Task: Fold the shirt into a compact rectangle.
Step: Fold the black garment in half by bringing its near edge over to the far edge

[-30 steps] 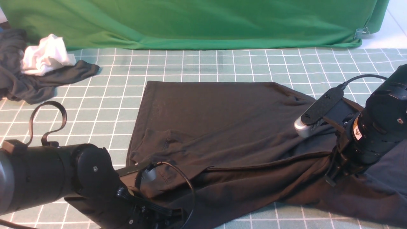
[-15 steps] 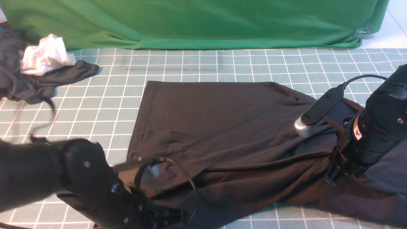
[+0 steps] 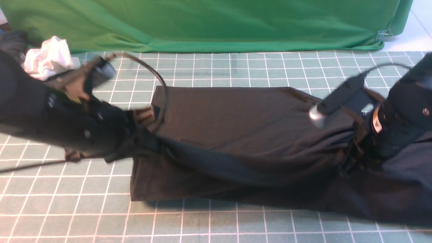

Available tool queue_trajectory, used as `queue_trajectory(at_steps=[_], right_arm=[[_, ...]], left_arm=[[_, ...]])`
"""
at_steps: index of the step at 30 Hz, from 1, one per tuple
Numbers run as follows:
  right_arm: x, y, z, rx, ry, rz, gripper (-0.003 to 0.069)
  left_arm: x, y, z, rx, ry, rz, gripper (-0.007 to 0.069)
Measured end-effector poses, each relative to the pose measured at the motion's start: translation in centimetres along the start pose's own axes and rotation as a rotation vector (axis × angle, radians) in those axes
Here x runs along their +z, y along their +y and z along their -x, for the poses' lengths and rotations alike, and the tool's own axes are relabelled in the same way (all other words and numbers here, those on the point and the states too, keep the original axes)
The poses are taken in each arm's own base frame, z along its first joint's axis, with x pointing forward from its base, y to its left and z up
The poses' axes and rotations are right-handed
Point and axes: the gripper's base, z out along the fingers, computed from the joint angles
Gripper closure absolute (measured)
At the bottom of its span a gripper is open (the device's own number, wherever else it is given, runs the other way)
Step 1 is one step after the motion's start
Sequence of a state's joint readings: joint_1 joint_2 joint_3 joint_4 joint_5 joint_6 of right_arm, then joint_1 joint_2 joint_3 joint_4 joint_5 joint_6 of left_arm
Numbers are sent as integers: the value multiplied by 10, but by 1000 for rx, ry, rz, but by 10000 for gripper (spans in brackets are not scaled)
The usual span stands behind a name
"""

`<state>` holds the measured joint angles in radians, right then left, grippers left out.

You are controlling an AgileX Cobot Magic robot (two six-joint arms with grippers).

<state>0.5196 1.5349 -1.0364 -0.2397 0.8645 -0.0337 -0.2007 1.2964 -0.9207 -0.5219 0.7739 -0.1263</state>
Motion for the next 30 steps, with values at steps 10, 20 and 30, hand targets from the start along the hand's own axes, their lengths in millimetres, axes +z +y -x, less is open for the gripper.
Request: queue_trajectory(at_steps=[10, 20, 30], right_arm=[[10, -22, 28, 63, -120, -25, 617], [57, -56, 63, 148, -195, -43, 617], [94, -79, 103, 181, -226, -63, 617]], left_arm=[[7, 18, 66, -90, -116, 36, 613], [63, 32, 136, -112, -117, 48, 612], [122, 50, 178, -109, -171, 70, 612]])
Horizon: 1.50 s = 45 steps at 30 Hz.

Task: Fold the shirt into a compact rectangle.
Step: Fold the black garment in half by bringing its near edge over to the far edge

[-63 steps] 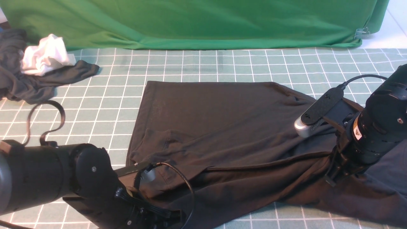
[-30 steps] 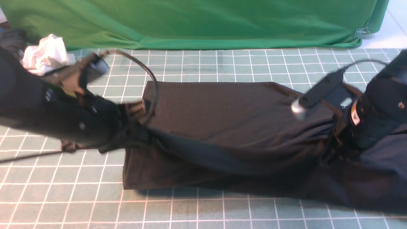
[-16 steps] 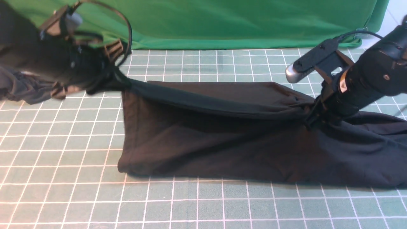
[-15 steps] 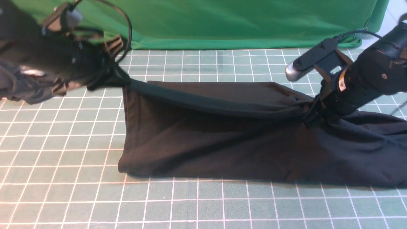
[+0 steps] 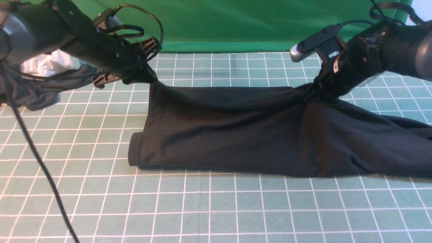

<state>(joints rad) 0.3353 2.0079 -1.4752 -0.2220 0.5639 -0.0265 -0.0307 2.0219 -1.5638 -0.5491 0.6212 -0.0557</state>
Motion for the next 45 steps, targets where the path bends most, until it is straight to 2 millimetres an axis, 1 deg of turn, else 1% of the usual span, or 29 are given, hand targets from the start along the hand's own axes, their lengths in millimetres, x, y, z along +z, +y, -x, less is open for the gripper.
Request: queue_trajectory(at_steps=[3, 5, 6, 9, 12, 13, 14, 15, 16, 18, 19, 20, 21, 22, 23, 24, 25, 26, 27, 28, 30, 31, 35, 36, 38, 39, 42, 44, 45], right_arm=[[9, -2, 3, 5, -4, -3, 614], [21, -3, 2, 8, -4, -2, 596], [20, -3, 2, 8, -6, -3, 596], [31, -3, 0, 4, -11, -2, 511], [30, -5, 5, -10, -35, -13, 372], [28, -6, 8, -12, -46, -18, 323], [27, -6, 10, -12, -51, -20, 314], [23, -9, 16, -11, -60, -27, 250], [21, -9, 19, -10, -65, -29, 244], [10, -15, 31, -3, -72, -46, 204], [2, -19, 40, 3, -72, -57, 215], [1, -19, 39, 4, -66, -57, 219], [-12, -25, 50, 14, -64, -71, 299], [-21, -28, 55, 23, -55, -77, 373], [-24, -29, 57, 26, -48, -79, 390], [-35, -32, 61, 39, -23, -84, 520], [-42, -33, 63, 52, 0, -80, 571], [-48, -34, 63, 62, 29, -72, 601], [-48, -34, 63, 63, 36, -70, 606], [-54, -32, 59, 72, 103, -37, 629], [-54, -29, 54, 78, 154, -8, 637], [-54, -22, 47, 108, 227, 61, 641], [-45, -6, 37, 161, 285, 185, 643], [-32, 7, 32, 166, 308, 231, 643], [-22, 14, 29, 163, 308, 245, 643], [-4, 25, 27, 156, 295, 256, 643], [27, 38, 29, 158, 208, 250, 643], [37, 39, 33, 162, 143, 239, 643], [48, 38, 40, 172, 33, 214, 643]], left_arm=[[9, 3, 7, 10, -55, 7, 612], [23, 10, 11, 1, -108, 18, 612], [22, 9, 12, 1, -113, 17, 612], [41, 20, 9, -20, -117, 33, 612], [49, 25, 7, -26, -108, 44, 612], [49, 25, 7, -26, -108, 45, 612], [49, 25, 8, -26, -109, 44, 612], [46, 24, 11, -25, -115, 38, 610], [45, 23, 12, -25, -116, 37, 610], [32, 16, 23, -16, -134, 16, 602], [22, 8, 31, -4, -137, -4, 592], [20, 7, 32, 0, -145, -7, 592], [6, -6, 40, 32, -128, -35, 571], [0, -13, 40, 62, -94, -47, 553], [0, -13, 40, 62, -94, -47, 553], [-8, -23, 37, 102, -37, -64, 529], [-8, -26, 32, 121, 14, -67, 514], [-7, -29, 25, 138, 71, -69, 502], [-7, -29, 25, 141, 71, -69, 499], [0, -33, 10, 173, 187, -69, 475], [5, -34, 1, 188, 258, -67, 463], [13, -36, -11, 208, 346, -64, 452], [28, -36, -23, 230, 411, -59, 444], [32, -35, -24, 234, 407, -57, 443], [32, -35, -23, 236, 396, -58, 443], [32, -36, -21, 238, 379, -59, 443], [31, -37, -18, 250, 358, -54, 443], [30, -38, -15, 257, 349, -54, 443], [28, -40, -13, 268, 338, -53, 443]])
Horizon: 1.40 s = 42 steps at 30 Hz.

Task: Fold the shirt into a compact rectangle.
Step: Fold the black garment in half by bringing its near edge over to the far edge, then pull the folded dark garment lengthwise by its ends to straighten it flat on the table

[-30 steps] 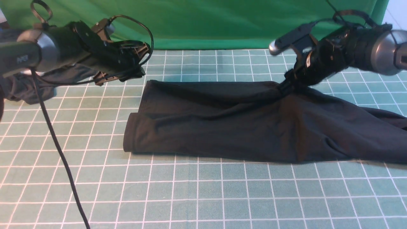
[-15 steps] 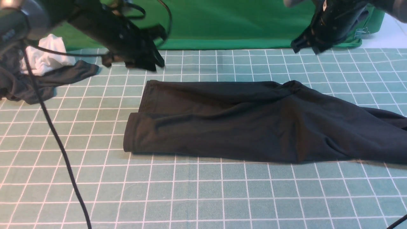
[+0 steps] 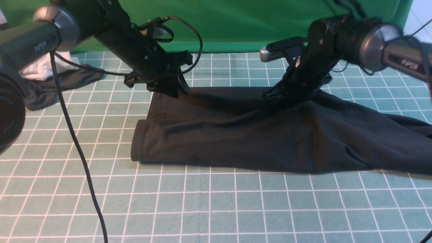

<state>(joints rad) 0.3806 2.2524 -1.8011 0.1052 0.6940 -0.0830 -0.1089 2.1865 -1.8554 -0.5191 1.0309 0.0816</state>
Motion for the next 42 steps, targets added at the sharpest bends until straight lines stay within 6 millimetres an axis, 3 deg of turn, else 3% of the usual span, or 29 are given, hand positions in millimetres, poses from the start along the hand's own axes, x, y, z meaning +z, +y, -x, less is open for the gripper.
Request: queue_trajectory(at_steps=[4, 6, 7, 11, 12, 13, 15, 16, 18, 22, 23, 27, 30, 32, 35, 42], right_arm=[[0, -9, 17, -1, -183, -32, 643], [-13, -18, 27, 9, -234, -45, 643], [-15, -19, 28, 10, -238, -47, 643], [-65, -36, 40, 21, -189, -60, 643], [-75, -39, 42, 21, -178, -62, 643], [-104, -48, 42, 20, -147, -70, 643], [-120, -52, 39, 17, -106, -72, 643], [-142, -60, 34, 28, -56, -76, 643], [-163, -68, 23, 50, 27, -75, 644], [-201, -75, 4, 83, 46, -81, 648], [-200, -75, 3, 84, 54, -80, 648], [-224, -65, -13, 84, 48, -58, 648], [-225, -63, -21, 88, 62, -54, 648], [-218, -63, -27, 86, 96, -49, 648], [-212, -63, -33, 79, 132, -42, 648], [-218, -64, -44, 61, 151, -54, 648]], left_arm=[[-14, -7, 9, 32, -20, 7, 442], [-37, -19, 20, 64, -49, 12, 442], [-39, -20, 21, 64, -53, 14, 442], [-91, -38, 39, 121, -196, 68, 442], [-95, -40, 39, 119, -204, 72, 442], [-107, -44, 38, 114, -226, 78, 442], [-111, -46, 35, 104, -225, 68, 442], [-116, -49, 27, 88, -209, 42, 442], [-118, -50, 9, 60, -154, 14, 442], [-108, -38, -37, 6, -1, 28, 440], [-106, -36, -42, 1, 12, 33, 440], [-72, -10, -68, -55, 21, 87, 433], [-42, 10, -78, -54, 9, 125, 431], [-18, 28, -95, -59, 96, 165, 431], [3, 49, -120, -62, 220, 241, 431], [-4, 50, -125, -58, 239, 284, 431]])
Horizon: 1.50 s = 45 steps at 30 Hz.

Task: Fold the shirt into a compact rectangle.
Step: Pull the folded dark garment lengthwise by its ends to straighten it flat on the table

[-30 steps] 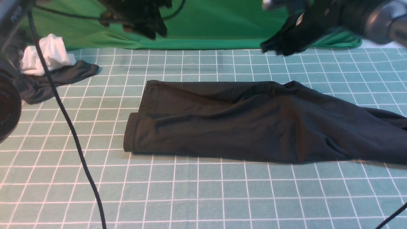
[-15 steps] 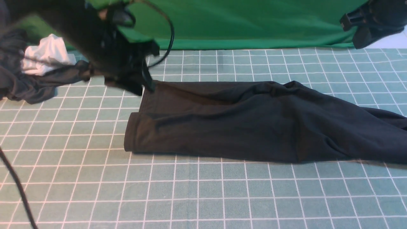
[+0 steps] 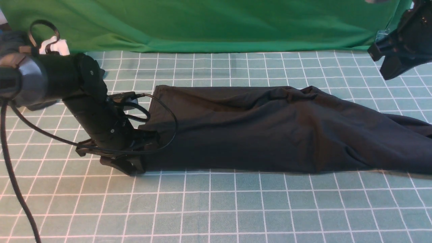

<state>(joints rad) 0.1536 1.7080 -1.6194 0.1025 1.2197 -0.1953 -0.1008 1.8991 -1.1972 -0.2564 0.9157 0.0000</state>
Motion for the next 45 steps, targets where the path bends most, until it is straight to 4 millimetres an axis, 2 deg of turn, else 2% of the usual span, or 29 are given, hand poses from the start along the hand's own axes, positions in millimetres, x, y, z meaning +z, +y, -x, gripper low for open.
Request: queue_trajectory(at_steps=[3, 4, 5, 7, 10, 11, 13, 17, 19, 20, 21, 23, 24, 25, 27, 34, 38, 45], right_arm=[[-3, -11, -7, 29, 2, -15, 649], [-4, -21, -11, 52, 8, -25, 648], [-4, -23, -12, 57, 6, -26, 648], [-2, -50, -25, 131, 31, -52, 648], [8, -83, -44, 229, 58, -83, 648], [14, -102, -56, 295, 63, -101, 647], [26, -122, -72, 369, 75, -123, 632], [49, -138, -93, 416, 130, -124, 563], [66, -143, -101, 393, 159, -120, 469], [67, -143, -101, 391, 159, -120, 469], [78, -145, -105, 391, 183, -122, 392], [89, -148, -108, 400, 209, -117, 298], [91, -148, -108, 401, 214, -115, 281], [98, -150, -109, 409, 218, -119, 228], [106, -153, -108, 421, 210, -127, 193], [123, -158, -109, 454, 210, -137, 179], [129, -159, -112, 473, 228, -134, 213], [131, -160, -111, 468, 218, -141, 377]], left_arm=[[-25, -5, 2, 10, -38, -6, 431], [-41, -9, 4, 20, -71, -11, 431], [-43, -10, 4, 21, -79, -11, 431], [-76, -17, 5, 42, -159, -24, 431], [-107, -23, 3, 63, -251, -36, 429], [-118, -24, 0, 69, -284, -41, 429], [-127, -26, -2, 73, -311, -47, 428], [-129, -27, -3, 72, -316, -53, 426], [-127, -26, -2, 70, -313, -53, 424], [-127, -26, -2, 70, -313, -53, 424], [-125, -26, -1, 69, -310, -52, 424], [-124, -26, 0, 67, -311, -55, 422], [-124, -26, 0, 67, -311, -55, 422], [-124, -27, 1, 66, -318, -57, 421], [-125, -27, 1, 64, -320, -61, 421], [-125, -27, 2, 63, -333, -63, 416], [-124, -27, 2, 62, -333, -64, 412], [-124, -27, 2, 60, -333, -69, 412]])
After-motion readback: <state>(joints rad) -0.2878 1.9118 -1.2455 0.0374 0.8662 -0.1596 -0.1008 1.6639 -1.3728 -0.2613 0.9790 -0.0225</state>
